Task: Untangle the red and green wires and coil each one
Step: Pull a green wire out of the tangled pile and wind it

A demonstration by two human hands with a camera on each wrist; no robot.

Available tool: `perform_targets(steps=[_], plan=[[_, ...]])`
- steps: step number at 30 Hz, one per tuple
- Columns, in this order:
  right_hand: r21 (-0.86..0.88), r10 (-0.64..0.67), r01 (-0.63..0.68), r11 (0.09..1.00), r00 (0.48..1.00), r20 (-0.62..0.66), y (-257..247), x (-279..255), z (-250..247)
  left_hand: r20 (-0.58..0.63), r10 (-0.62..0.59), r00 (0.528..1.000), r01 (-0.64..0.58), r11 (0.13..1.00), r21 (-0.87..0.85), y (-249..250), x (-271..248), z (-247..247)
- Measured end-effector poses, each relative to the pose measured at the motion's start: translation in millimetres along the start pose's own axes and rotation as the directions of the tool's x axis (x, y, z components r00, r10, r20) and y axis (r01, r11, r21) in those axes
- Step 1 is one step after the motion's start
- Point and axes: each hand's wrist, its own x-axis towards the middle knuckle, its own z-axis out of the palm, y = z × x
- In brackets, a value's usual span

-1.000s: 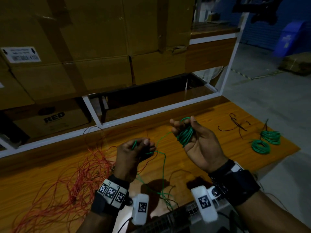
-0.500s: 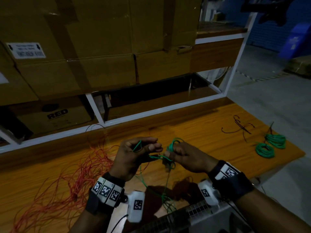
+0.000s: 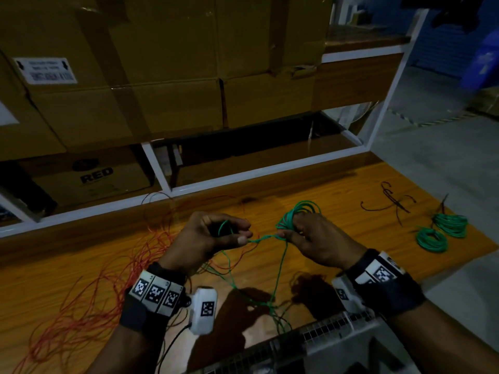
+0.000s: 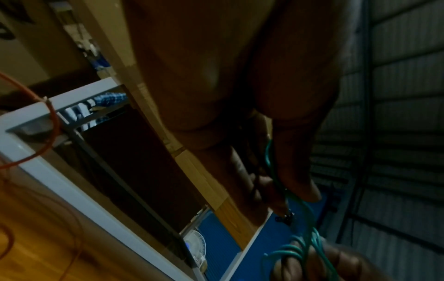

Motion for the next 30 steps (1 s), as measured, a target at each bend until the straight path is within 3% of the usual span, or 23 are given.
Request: perform_targets(steps=[3, 6, 10, 13, 18, 22, 24, 26, 28, 30], plan=[[-0.181, -0.108, 0.079, 0.980, 0.982, -0.156, 1, 3, 5, -0.106, 0.024, 0.994, -0.010, 0.992, 0.129, -4, 5, -1], [-0.278, -0.152, 0.093, 0.956, 0.967, -0.202, 2, 1, 9, -0.175, 0.002, 0.985, 0.007, 0.999, 0.048, -2, 5, 1], [-0.268, -0.179, 0.107, 0.957, 0.949, -0.261, 3, 0, 6, -0.052, -0.095, 0.994, 0.086, 0.984, -0.156, 8, 2, -3], [-0.269, -0.196, 0.118, 0.956, 0.938, -0.285, 4, -1, 4, 0.033, -0.158, 0.987, 0.159, 0.912, -0.378, 12, 3, -5], [-0.245, -0.179, 0.107, 0.964, 0.938, -0.296, 4, -4, 3, 0.044, -0.254, 0.966, 0.250, 0.885, -0.393, 10, 7, -2], [-0.250, -0.191, 0.118, 0.961, 0.937, -0.293, 4, -7, -1, 0.114, -0.369, 0.922, 0.385, 0.902, -0.194, 5, 3, -2], [-0.261, -0.190, 0.116, 0.958, 0.940, -0.282, 3, -8, -2, 0.078, -0.389, 0.918, 0.393, 0.919, -0.033, 6, 2, 1], [-0.261, -0.176, 0.106, 0.959, 0.949, -0.260, 1, -8, 0, -0.019, -0.269, 0.963, 0.264, 0.927, 0.266, 4, 3, 4], [-0.249, -0.138, 0.078, 0.965, 0.962, -0.235, 1, -7, 2, -0.072, -0.048, 0.996, 0.083, 0.763, 0.641, -2, 6, 6], [-0.214, -0.059, 0.007, 0.977, 0.970, -0.236, 3, -7, 5, -0.083, 0.111, 0.990, -0.002, 0.610, 0.792, -5, 5, 9]])
